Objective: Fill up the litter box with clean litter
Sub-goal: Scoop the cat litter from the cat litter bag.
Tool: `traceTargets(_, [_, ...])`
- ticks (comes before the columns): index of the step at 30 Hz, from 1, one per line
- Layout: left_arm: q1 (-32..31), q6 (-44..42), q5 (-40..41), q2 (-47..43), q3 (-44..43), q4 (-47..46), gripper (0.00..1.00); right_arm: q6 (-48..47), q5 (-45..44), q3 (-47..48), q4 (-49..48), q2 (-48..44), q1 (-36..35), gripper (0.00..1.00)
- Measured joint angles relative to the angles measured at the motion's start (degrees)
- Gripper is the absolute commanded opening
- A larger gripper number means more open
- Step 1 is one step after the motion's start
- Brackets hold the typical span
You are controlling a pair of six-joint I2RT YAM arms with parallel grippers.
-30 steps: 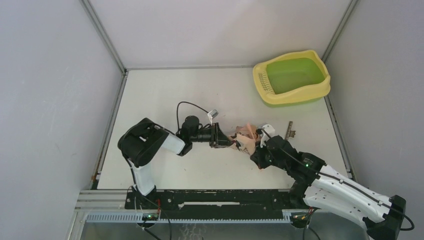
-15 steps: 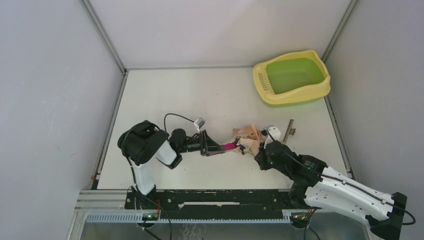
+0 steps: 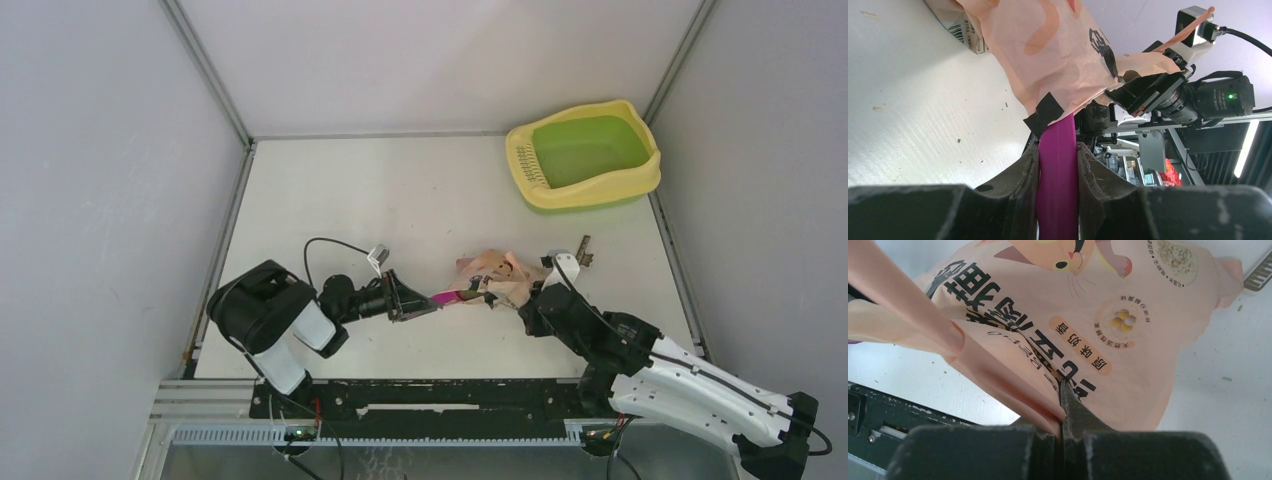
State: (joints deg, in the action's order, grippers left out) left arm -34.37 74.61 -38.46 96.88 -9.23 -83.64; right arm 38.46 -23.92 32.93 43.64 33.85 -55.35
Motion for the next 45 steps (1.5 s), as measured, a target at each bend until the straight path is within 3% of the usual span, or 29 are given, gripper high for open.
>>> traceTargets(9, [0.0, -0.1, 1.0, -3.8, 2.6, 0.4, 0.01, 8.3, -7.3, -0.9, 1.2, 1.5, -8.0, 0.0])
traceTargets(21, [0.0, 0.0, 1.5, -4.5, 3.8, 1.9, 0.01, 26.5, -24.0, -4.8, 1.1, 12.2, -32.9, 0.0])
traceTargets(25, [0.0, 0.0, 2.1, -4.9, 4.5, 2.2, 0.01, 28.3, -25.7, -4.8, 0.8, 12.7, -36.4, 0.0])
traceTargets(30, [0.1, 2.0, 2.3, -6.1, 4.9, 2.2, 0.02, 28.8, -26.1, -4.6, 2.6, 9.6, -35.0, 0.0])
traceTargets(39, [0.0, 8.5, 2.3, -14.6, 6.7, 4.0, 0.03, 23.3, -21.1, -4.3, 3.4, 2.5, -20.7, 0.0])
traceTargets(42, [0.0, 9.1, 2.4, -18.9, 6.7, 8.5, 0.03, 20.0, -19.2, -4.2, 0.9, 4.9, -17.2, 0.0])
traceTargets(45, [0.0, 8.2, 3.3, -27.2, 6.4, 18.9, 0.03, 16.7, -17.2, -4.1, -2.3, 9.3, -14.3, 0.0])
